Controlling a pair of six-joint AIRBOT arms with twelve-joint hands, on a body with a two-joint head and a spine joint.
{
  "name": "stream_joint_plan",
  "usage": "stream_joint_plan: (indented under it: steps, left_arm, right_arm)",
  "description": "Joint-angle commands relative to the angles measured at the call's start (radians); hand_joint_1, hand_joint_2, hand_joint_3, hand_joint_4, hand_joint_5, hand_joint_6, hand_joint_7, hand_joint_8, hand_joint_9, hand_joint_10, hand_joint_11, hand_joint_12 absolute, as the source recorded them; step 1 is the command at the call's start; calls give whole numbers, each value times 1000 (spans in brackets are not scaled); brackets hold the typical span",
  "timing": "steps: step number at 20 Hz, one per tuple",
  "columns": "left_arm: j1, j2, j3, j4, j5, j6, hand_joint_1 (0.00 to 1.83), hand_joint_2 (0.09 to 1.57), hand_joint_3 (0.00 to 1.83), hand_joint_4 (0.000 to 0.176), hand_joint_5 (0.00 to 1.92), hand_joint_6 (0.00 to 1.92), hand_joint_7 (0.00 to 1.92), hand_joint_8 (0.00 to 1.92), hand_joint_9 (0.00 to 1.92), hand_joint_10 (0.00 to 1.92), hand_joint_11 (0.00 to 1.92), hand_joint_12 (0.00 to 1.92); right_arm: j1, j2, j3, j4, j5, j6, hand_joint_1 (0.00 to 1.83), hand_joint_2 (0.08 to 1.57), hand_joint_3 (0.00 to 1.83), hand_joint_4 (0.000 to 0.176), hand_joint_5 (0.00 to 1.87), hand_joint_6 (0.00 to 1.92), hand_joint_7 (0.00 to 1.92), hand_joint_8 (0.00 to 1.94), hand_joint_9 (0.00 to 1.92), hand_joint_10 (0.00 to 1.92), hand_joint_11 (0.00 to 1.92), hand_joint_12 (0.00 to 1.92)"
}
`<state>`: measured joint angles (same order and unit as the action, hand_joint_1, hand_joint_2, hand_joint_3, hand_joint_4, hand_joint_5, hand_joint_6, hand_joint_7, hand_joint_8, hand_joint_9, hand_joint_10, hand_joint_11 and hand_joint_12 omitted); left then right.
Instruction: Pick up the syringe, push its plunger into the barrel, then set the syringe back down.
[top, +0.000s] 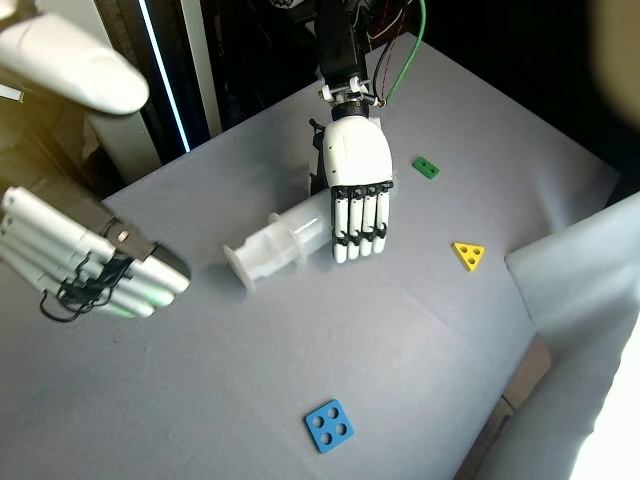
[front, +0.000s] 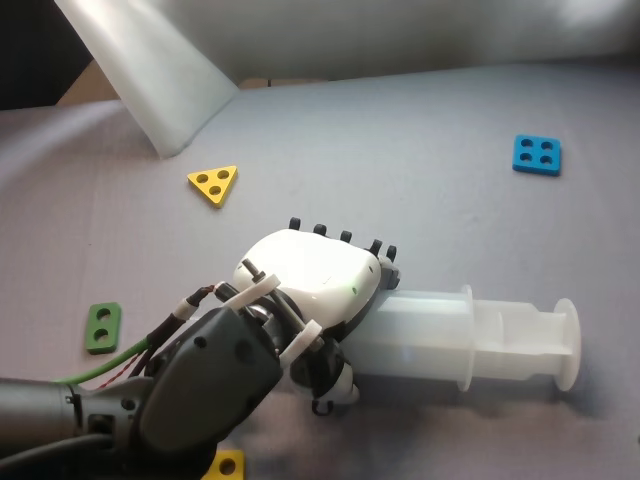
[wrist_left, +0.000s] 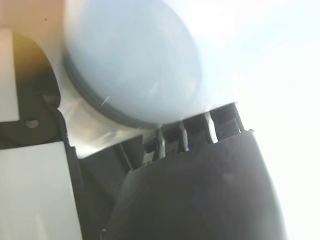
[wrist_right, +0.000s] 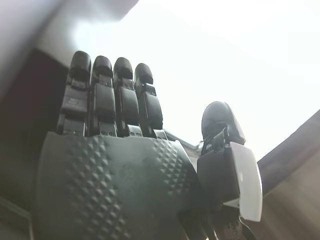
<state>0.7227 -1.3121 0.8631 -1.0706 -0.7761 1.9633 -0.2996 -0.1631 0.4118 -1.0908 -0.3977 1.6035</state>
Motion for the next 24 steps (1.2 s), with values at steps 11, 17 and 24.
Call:
stream_joint_plan:
  steps: [11, 17, 24]
  left_arm:
    - [-23, -6, -14, 3, -80, 20, 1352, 1173, 1, 0, 940, 977, 788, 1234, 751, 1424, 557, 1126]
    - [-77, 7, -33, -47, -136, 22, 1309, 1297, 0, 0, 740, 1168, 543, 1686, 549, 1691, 437, 1282]
    - [-151, 38, -95, -170, -228, 100, 1307, 1300, 1, 0, 681, 1347, 566, 1658, 562, 1665, 428, 1352]
  right_arm:
    - [-3, -17, -2, 179, 34, -40, 0, 1228, 1, 0, 281, 8, 250, 7, 200, 10, 0, 532]
    - [-3, -17, -3, 269, -31, -39, 0, 1227, 0, 0, 299, 7, 280, 9, 229, 12, 0, 519]
    - [5, -24, -2, 348, -55, -39, 0, 1225, 0, 0, 270, 2, 244, 3, 178, 3, 0, 383]
